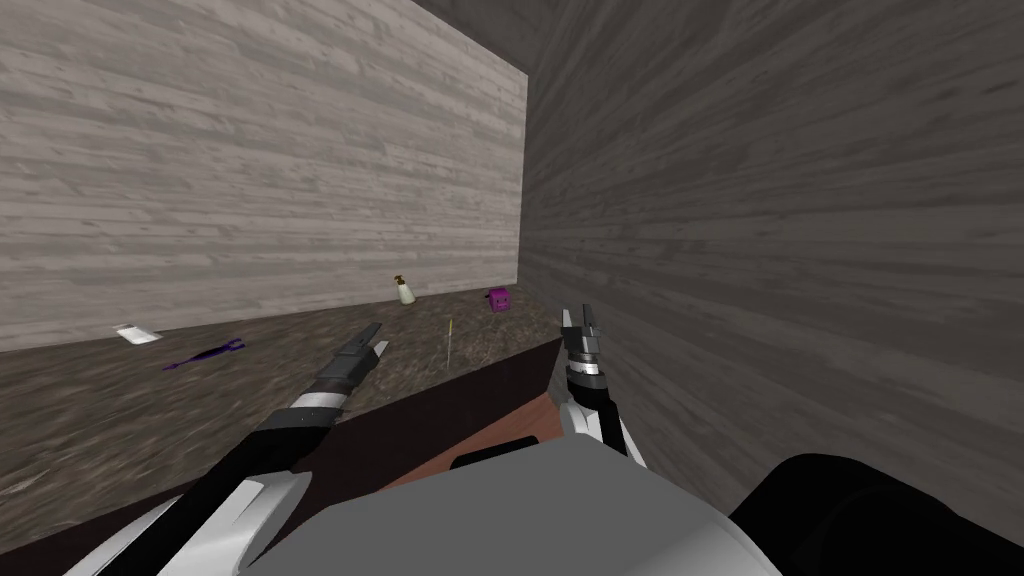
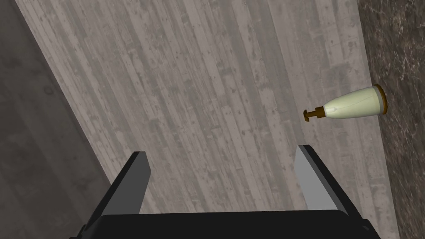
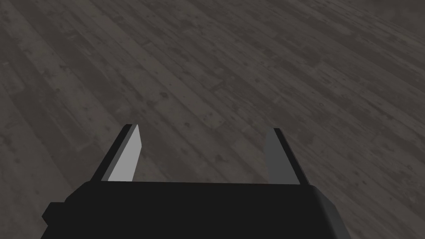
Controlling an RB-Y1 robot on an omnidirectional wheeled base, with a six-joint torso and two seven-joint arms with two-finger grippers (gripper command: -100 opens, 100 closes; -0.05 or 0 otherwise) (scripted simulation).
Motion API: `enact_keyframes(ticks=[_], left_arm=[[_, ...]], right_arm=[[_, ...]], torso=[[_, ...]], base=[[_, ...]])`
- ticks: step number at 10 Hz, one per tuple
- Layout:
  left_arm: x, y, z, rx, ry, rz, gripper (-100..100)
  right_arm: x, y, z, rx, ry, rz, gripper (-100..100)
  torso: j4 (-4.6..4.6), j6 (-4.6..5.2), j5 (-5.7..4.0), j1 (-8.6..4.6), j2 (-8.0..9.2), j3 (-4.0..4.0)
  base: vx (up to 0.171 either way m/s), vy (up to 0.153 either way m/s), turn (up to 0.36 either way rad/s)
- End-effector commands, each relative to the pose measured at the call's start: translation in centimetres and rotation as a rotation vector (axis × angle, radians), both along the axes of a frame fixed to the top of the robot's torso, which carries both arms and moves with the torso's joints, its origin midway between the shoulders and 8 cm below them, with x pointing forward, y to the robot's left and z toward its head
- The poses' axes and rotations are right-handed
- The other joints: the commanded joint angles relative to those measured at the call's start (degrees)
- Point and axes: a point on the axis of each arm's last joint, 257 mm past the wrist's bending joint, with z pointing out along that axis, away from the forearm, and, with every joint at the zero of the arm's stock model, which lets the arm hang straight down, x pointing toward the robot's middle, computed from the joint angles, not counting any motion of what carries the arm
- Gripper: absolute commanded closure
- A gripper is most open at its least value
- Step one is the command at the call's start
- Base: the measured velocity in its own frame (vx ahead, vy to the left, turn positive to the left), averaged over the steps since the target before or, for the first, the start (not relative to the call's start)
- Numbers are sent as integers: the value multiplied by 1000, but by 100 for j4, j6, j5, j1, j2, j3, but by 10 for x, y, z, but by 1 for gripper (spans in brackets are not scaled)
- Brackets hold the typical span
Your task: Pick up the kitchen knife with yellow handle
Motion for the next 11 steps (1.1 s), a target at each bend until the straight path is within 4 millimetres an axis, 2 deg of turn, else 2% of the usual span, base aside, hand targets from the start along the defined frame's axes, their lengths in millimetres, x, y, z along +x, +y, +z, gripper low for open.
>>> enact_keyframes(ticks=[1, 11], left_arm=[[4, 4, -10, 20, 48, 0, -100], [19, 43, -71, 117, 383, -5, -100]], right_arm=[[0, 0, 0, 0, 0, 0, 0], [0, 0, 0, 0, 0, 0, 0]], torso=[[0, 0, 0, 0, 0, 0], [-1, 0, 1, 3, -5, -3]], base=[[-20, -13, -78], [-16, -13, -140]])
